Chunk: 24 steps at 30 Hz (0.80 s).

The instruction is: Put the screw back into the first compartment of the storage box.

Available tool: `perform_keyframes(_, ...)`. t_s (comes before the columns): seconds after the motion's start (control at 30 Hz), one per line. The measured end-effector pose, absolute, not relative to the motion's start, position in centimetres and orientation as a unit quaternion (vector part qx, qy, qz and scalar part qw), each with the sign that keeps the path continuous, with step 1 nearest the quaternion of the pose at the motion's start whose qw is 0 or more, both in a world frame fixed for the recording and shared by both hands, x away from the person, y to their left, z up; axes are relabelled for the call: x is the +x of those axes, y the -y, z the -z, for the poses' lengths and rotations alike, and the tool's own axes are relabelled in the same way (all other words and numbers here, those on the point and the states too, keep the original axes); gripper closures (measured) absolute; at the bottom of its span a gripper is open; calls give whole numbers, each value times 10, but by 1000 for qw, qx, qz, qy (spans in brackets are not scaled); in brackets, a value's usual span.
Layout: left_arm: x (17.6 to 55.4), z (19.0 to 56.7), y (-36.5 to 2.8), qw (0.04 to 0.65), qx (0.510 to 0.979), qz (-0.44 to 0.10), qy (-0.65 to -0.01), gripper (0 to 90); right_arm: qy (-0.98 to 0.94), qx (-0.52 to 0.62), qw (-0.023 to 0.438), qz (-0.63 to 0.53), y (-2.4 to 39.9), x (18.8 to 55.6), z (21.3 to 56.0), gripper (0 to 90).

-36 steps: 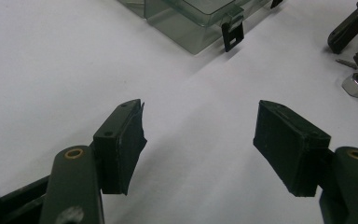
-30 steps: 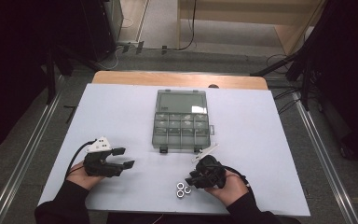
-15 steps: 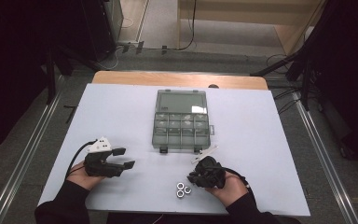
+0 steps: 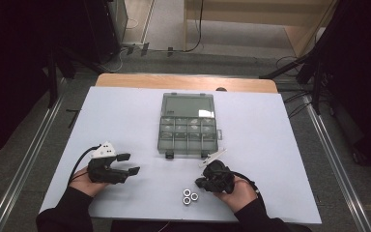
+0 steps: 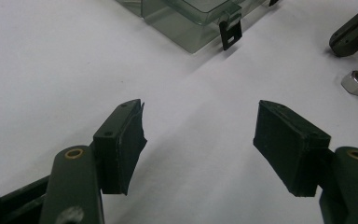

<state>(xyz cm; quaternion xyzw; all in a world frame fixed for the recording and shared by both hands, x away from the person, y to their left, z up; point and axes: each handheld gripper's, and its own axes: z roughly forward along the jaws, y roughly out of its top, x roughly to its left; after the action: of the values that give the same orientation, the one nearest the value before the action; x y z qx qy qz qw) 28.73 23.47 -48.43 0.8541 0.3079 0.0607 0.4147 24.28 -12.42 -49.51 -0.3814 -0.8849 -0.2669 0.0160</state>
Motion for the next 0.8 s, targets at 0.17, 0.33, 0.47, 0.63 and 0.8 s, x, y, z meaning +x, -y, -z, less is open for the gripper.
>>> perform_keyframes(0.17,288,485,-235,413,855,-61,-307,328,884,-383,28,267,126,245,495,883)
perform_keyframes(0.33,288,484,-235,416,853,-61,-310,328,881,-386,29,272,129,247,492,883)
perform_keyframes(0.47,288,485,-235,417,853,-60,-309,328,879,-388,25,276,132,248,489,884)
perform_keyframes(0.63,288,484,-235,416,853,-60,-310,328,877,-390,27,280,133,249,487,886)
perform_keyframes(0.8,288,484,-236,416,853,-61,-310,328,875,-390,26,284,135,251,484,886)
